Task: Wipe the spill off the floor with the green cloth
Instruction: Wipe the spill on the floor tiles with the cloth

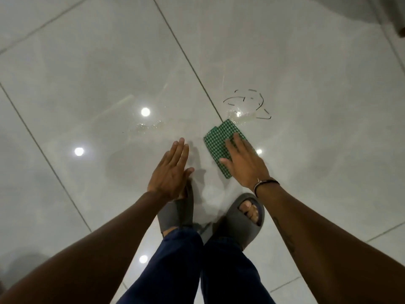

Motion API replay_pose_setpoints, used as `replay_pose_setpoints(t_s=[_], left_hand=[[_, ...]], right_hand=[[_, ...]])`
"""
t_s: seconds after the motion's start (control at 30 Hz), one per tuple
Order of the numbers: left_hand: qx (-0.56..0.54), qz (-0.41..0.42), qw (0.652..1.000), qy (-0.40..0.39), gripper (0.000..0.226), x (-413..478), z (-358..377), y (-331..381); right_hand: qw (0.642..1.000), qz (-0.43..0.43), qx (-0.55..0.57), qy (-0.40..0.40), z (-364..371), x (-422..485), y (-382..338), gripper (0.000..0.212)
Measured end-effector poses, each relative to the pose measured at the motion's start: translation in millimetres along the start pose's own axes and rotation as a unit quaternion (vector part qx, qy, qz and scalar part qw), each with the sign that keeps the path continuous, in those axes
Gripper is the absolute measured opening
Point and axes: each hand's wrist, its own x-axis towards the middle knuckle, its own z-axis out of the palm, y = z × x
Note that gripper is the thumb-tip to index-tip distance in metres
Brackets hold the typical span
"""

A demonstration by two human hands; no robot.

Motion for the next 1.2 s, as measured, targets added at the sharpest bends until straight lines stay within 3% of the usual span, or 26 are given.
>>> replay_pose_setpoints(t_s=[0.1, 0.2, 0.43, 0.53, 0.73, 0.87, 0.97, 1.13, 1.2], left_hand=[[0.026, -0.003, 1.000, 0.006, 0.081, 23, 22, -12], [0.064, -0.005, 0.998, -0.012, 0.088, 33, 35, -22], [0.086, 0.007, 0.996, 0.021, 0.092, 34, 53, -30], [0.089, 0.008, 0.996, 0.026, 0.091, 35, 56, -31], [0.093, -0.002, 0.995, 0.037, 0.092, 33, 57, -30], [0.014, -0.052, 0.992, 0.112, 0.095, 20, 61, -43], [-0.022, -0.104, 0.984, 0.141, 0.094, 12, 63, -66], [-0.057, -0.189, 0.963, 0.184, 0.108, 1, 52, -98], [-0.081, -0.235, 0.951, 0.183, 0.122, -3, 48, -107]], right_hand=[[0.990, -0.067, -0.082, 0.093, 23, 27, 14, 0.073], [0.979, -0.104, -0.138, 0.107, 43, 45, 16, 0.076], [0.982, -0.094, -0.118, 0.114, 82, 25, 12, 0.074], [0.986, -0.058, -0.116, 0.107, 82, 21, 27, 0.077], [0.982, 0.039, -0.061, 0.177, 71, 63, -8, 0.074], [0.967, -0.160, -0.162, 0.117, 84, 67, -26, 0.073], [0.947, -0.217, -0.221, 0.080, 81, 67, -18, 0.074], [0.974, -0.067, -0.125, 0.178, 71, 103, -75, 0.073], [0.977, -0.057, -0.102, 0.181, 68, 123, -115, 0.075]])
